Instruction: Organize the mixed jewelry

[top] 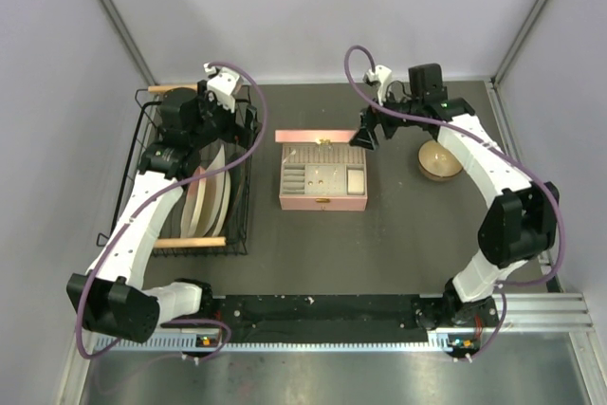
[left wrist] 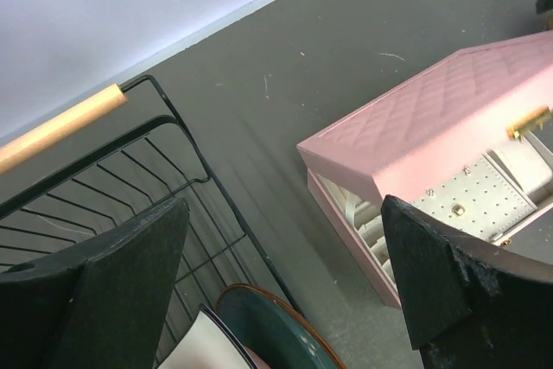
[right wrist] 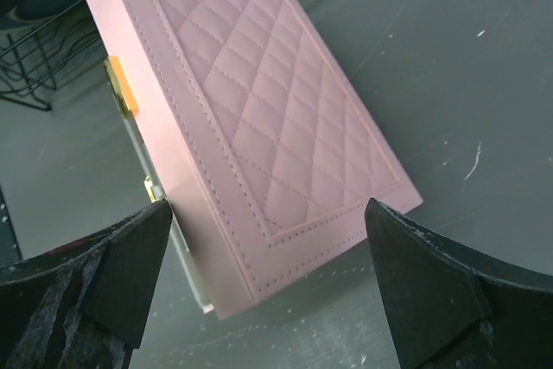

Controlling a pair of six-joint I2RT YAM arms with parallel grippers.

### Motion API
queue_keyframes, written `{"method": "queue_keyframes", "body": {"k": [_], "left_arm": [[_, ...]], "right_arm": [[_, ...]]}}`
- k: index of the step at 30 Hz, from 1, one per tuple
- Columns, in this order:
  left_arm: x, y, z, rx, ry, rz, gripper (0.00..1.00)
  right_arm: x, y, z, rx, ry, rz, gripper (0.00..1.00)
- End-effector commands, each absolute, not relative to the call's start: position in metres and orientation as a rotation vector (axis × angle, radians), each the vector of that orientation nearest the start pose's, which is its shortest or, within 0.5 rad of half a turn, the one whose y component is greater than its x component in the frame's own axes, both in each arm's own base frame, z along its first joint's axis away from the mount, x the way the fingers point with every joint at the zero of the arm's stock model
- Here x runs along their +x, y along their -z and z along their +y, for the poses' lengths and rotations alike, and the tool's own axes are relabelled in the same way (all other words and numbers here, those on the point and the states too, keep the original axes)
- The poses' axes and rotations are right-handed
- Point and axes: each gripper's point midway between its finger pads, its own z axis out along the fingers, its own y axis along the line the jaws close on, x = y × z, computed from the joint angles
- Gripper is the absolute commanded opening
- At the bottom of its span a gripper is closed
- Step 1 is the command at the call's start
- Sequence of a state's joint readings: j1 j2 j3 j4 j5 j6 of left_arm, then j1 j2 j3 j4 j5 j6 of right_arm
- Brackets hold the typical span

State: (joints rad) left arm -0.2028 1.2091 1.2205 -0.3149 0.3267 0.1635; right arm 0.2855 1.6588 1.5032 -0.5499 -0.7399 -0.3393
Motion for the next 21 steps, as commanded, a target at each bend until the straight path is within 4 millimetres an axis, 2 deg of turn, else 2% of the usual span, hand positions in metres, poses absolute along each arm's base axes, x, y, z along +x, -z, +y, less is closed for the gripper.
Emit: {"method": "queue_keyframes", "body": {"k": [1,2,6,13,17,20,21], "left_arm": [[0.369,-0.326,-0.129,0.577,0.337,1.719,0.99],[0.369,-0.325,-0.129,0.582,0.339,1.721,0.99],[0.368,-0.321,-0.131,0.587,0.350,1.728,0.99],[0.367,-0.320,-0.134,0.592,0.376,1.730,0.99],[0.368,-0.314,-0.139,0.597,0.408,1.742,0.99],[0.370,-0.308,-0.142,0.595,0.427,1.752,0.99],[0.370,-0.308,-0.142,0.594,0.430,1.752,0.99]], "right_arm": [[0.359,-0.264,0.224,-1.050,-0.817,1.803,0.94],[0.353,-0.271,0.223,-1.051,-0.815,1.786,0.94],[0.339,-0.276,0.220,-1.051,-0.811,1.773,0.94],[0.323,-0.289,0.219,-1.046,-0.818,1.750,0.95],[0.317,-0.278,0.230,-1.078,-0.812,1.765,0.94],[0.317,-0.258,0.243,-1.123,-0.733,1.775,0.94],[0.316,-0.245,0.249,-1.140,-0.691,1.793,0.93]]}}
